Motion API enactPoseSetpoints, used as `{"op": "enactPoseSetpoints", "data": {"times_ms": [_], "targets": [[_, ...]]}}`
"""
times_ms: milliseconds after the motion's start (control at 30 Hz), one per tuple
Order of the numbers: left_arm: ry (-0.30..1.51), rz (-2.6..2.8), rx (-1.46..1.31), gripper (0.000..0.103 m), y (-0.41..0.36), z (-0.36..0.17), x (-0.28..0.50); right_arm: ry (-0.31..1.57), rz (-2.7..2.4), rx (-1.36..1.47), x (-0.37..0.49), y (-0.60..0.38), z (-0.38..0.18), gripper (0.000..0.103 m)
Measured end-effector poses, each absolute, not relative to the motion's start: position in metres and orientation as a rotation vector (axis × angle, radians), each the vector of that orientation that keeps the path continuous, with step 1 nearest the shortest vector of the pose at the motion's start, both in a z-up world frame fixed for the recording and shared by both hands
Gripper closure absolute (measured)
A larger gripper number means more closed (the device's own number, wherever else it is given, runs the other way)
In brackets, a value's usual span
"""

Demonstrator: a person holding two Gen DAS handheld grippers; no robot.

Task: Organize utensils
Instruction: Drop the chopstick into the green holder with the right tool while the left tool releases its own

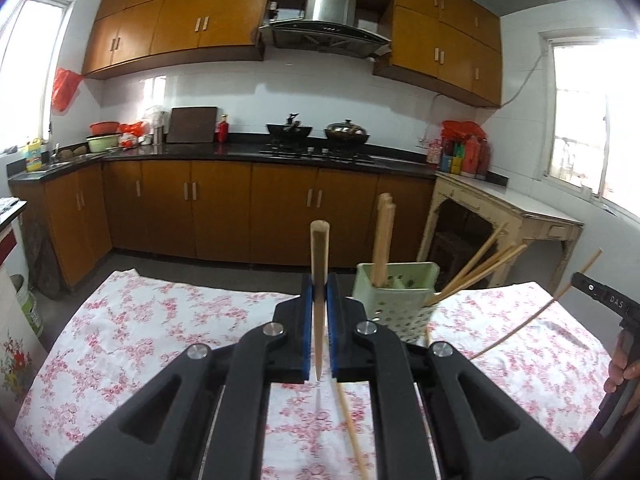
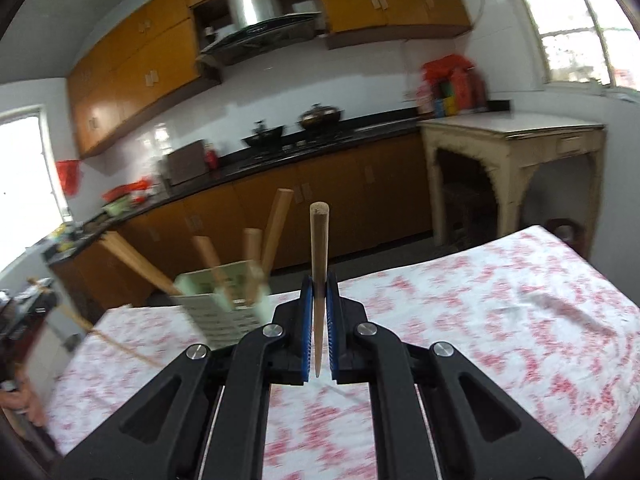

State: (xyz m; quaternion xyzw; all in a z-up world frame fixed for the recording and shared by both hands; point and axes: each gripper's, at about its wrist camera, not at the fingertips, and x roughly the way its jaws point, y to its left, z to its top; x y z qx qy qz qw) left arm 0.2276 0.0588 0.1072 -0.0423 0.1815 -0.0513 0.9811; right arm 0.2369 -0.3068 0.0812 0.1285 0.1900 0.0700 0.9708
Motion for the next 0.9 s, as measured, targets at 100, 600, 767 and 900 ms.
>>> {"op": "enactPoseSetpoints", "data": {"times_ms": [100, 600, 767, 900], "targets": [[0.358, -0.150, -0.085, 0.095, 0.049, 0.119, 0.224, 0.369, 0.225, 0.252, 0.228, -0.293, 0.099, 0.096], [0.189, -0.224, -0.085, 0.095, -0.007, 0.201, 0.236, 0.163, 0.347, 0.168, 0.236, -0.236, 0.188, 0.096], [0.189, -0.185, -0.074, 0.095, -0.023, 0.209, 0.267, 0.196, 0.301, 0.130, 0.273, -0.224, 0.185, 0.096], [0.241, -0.168, -0.055, 0.095, -0.033, 0.201, 0.295, 0.285, 0.279, 0.121, 0.309, -0.217, 0.169, 0.096]]}}
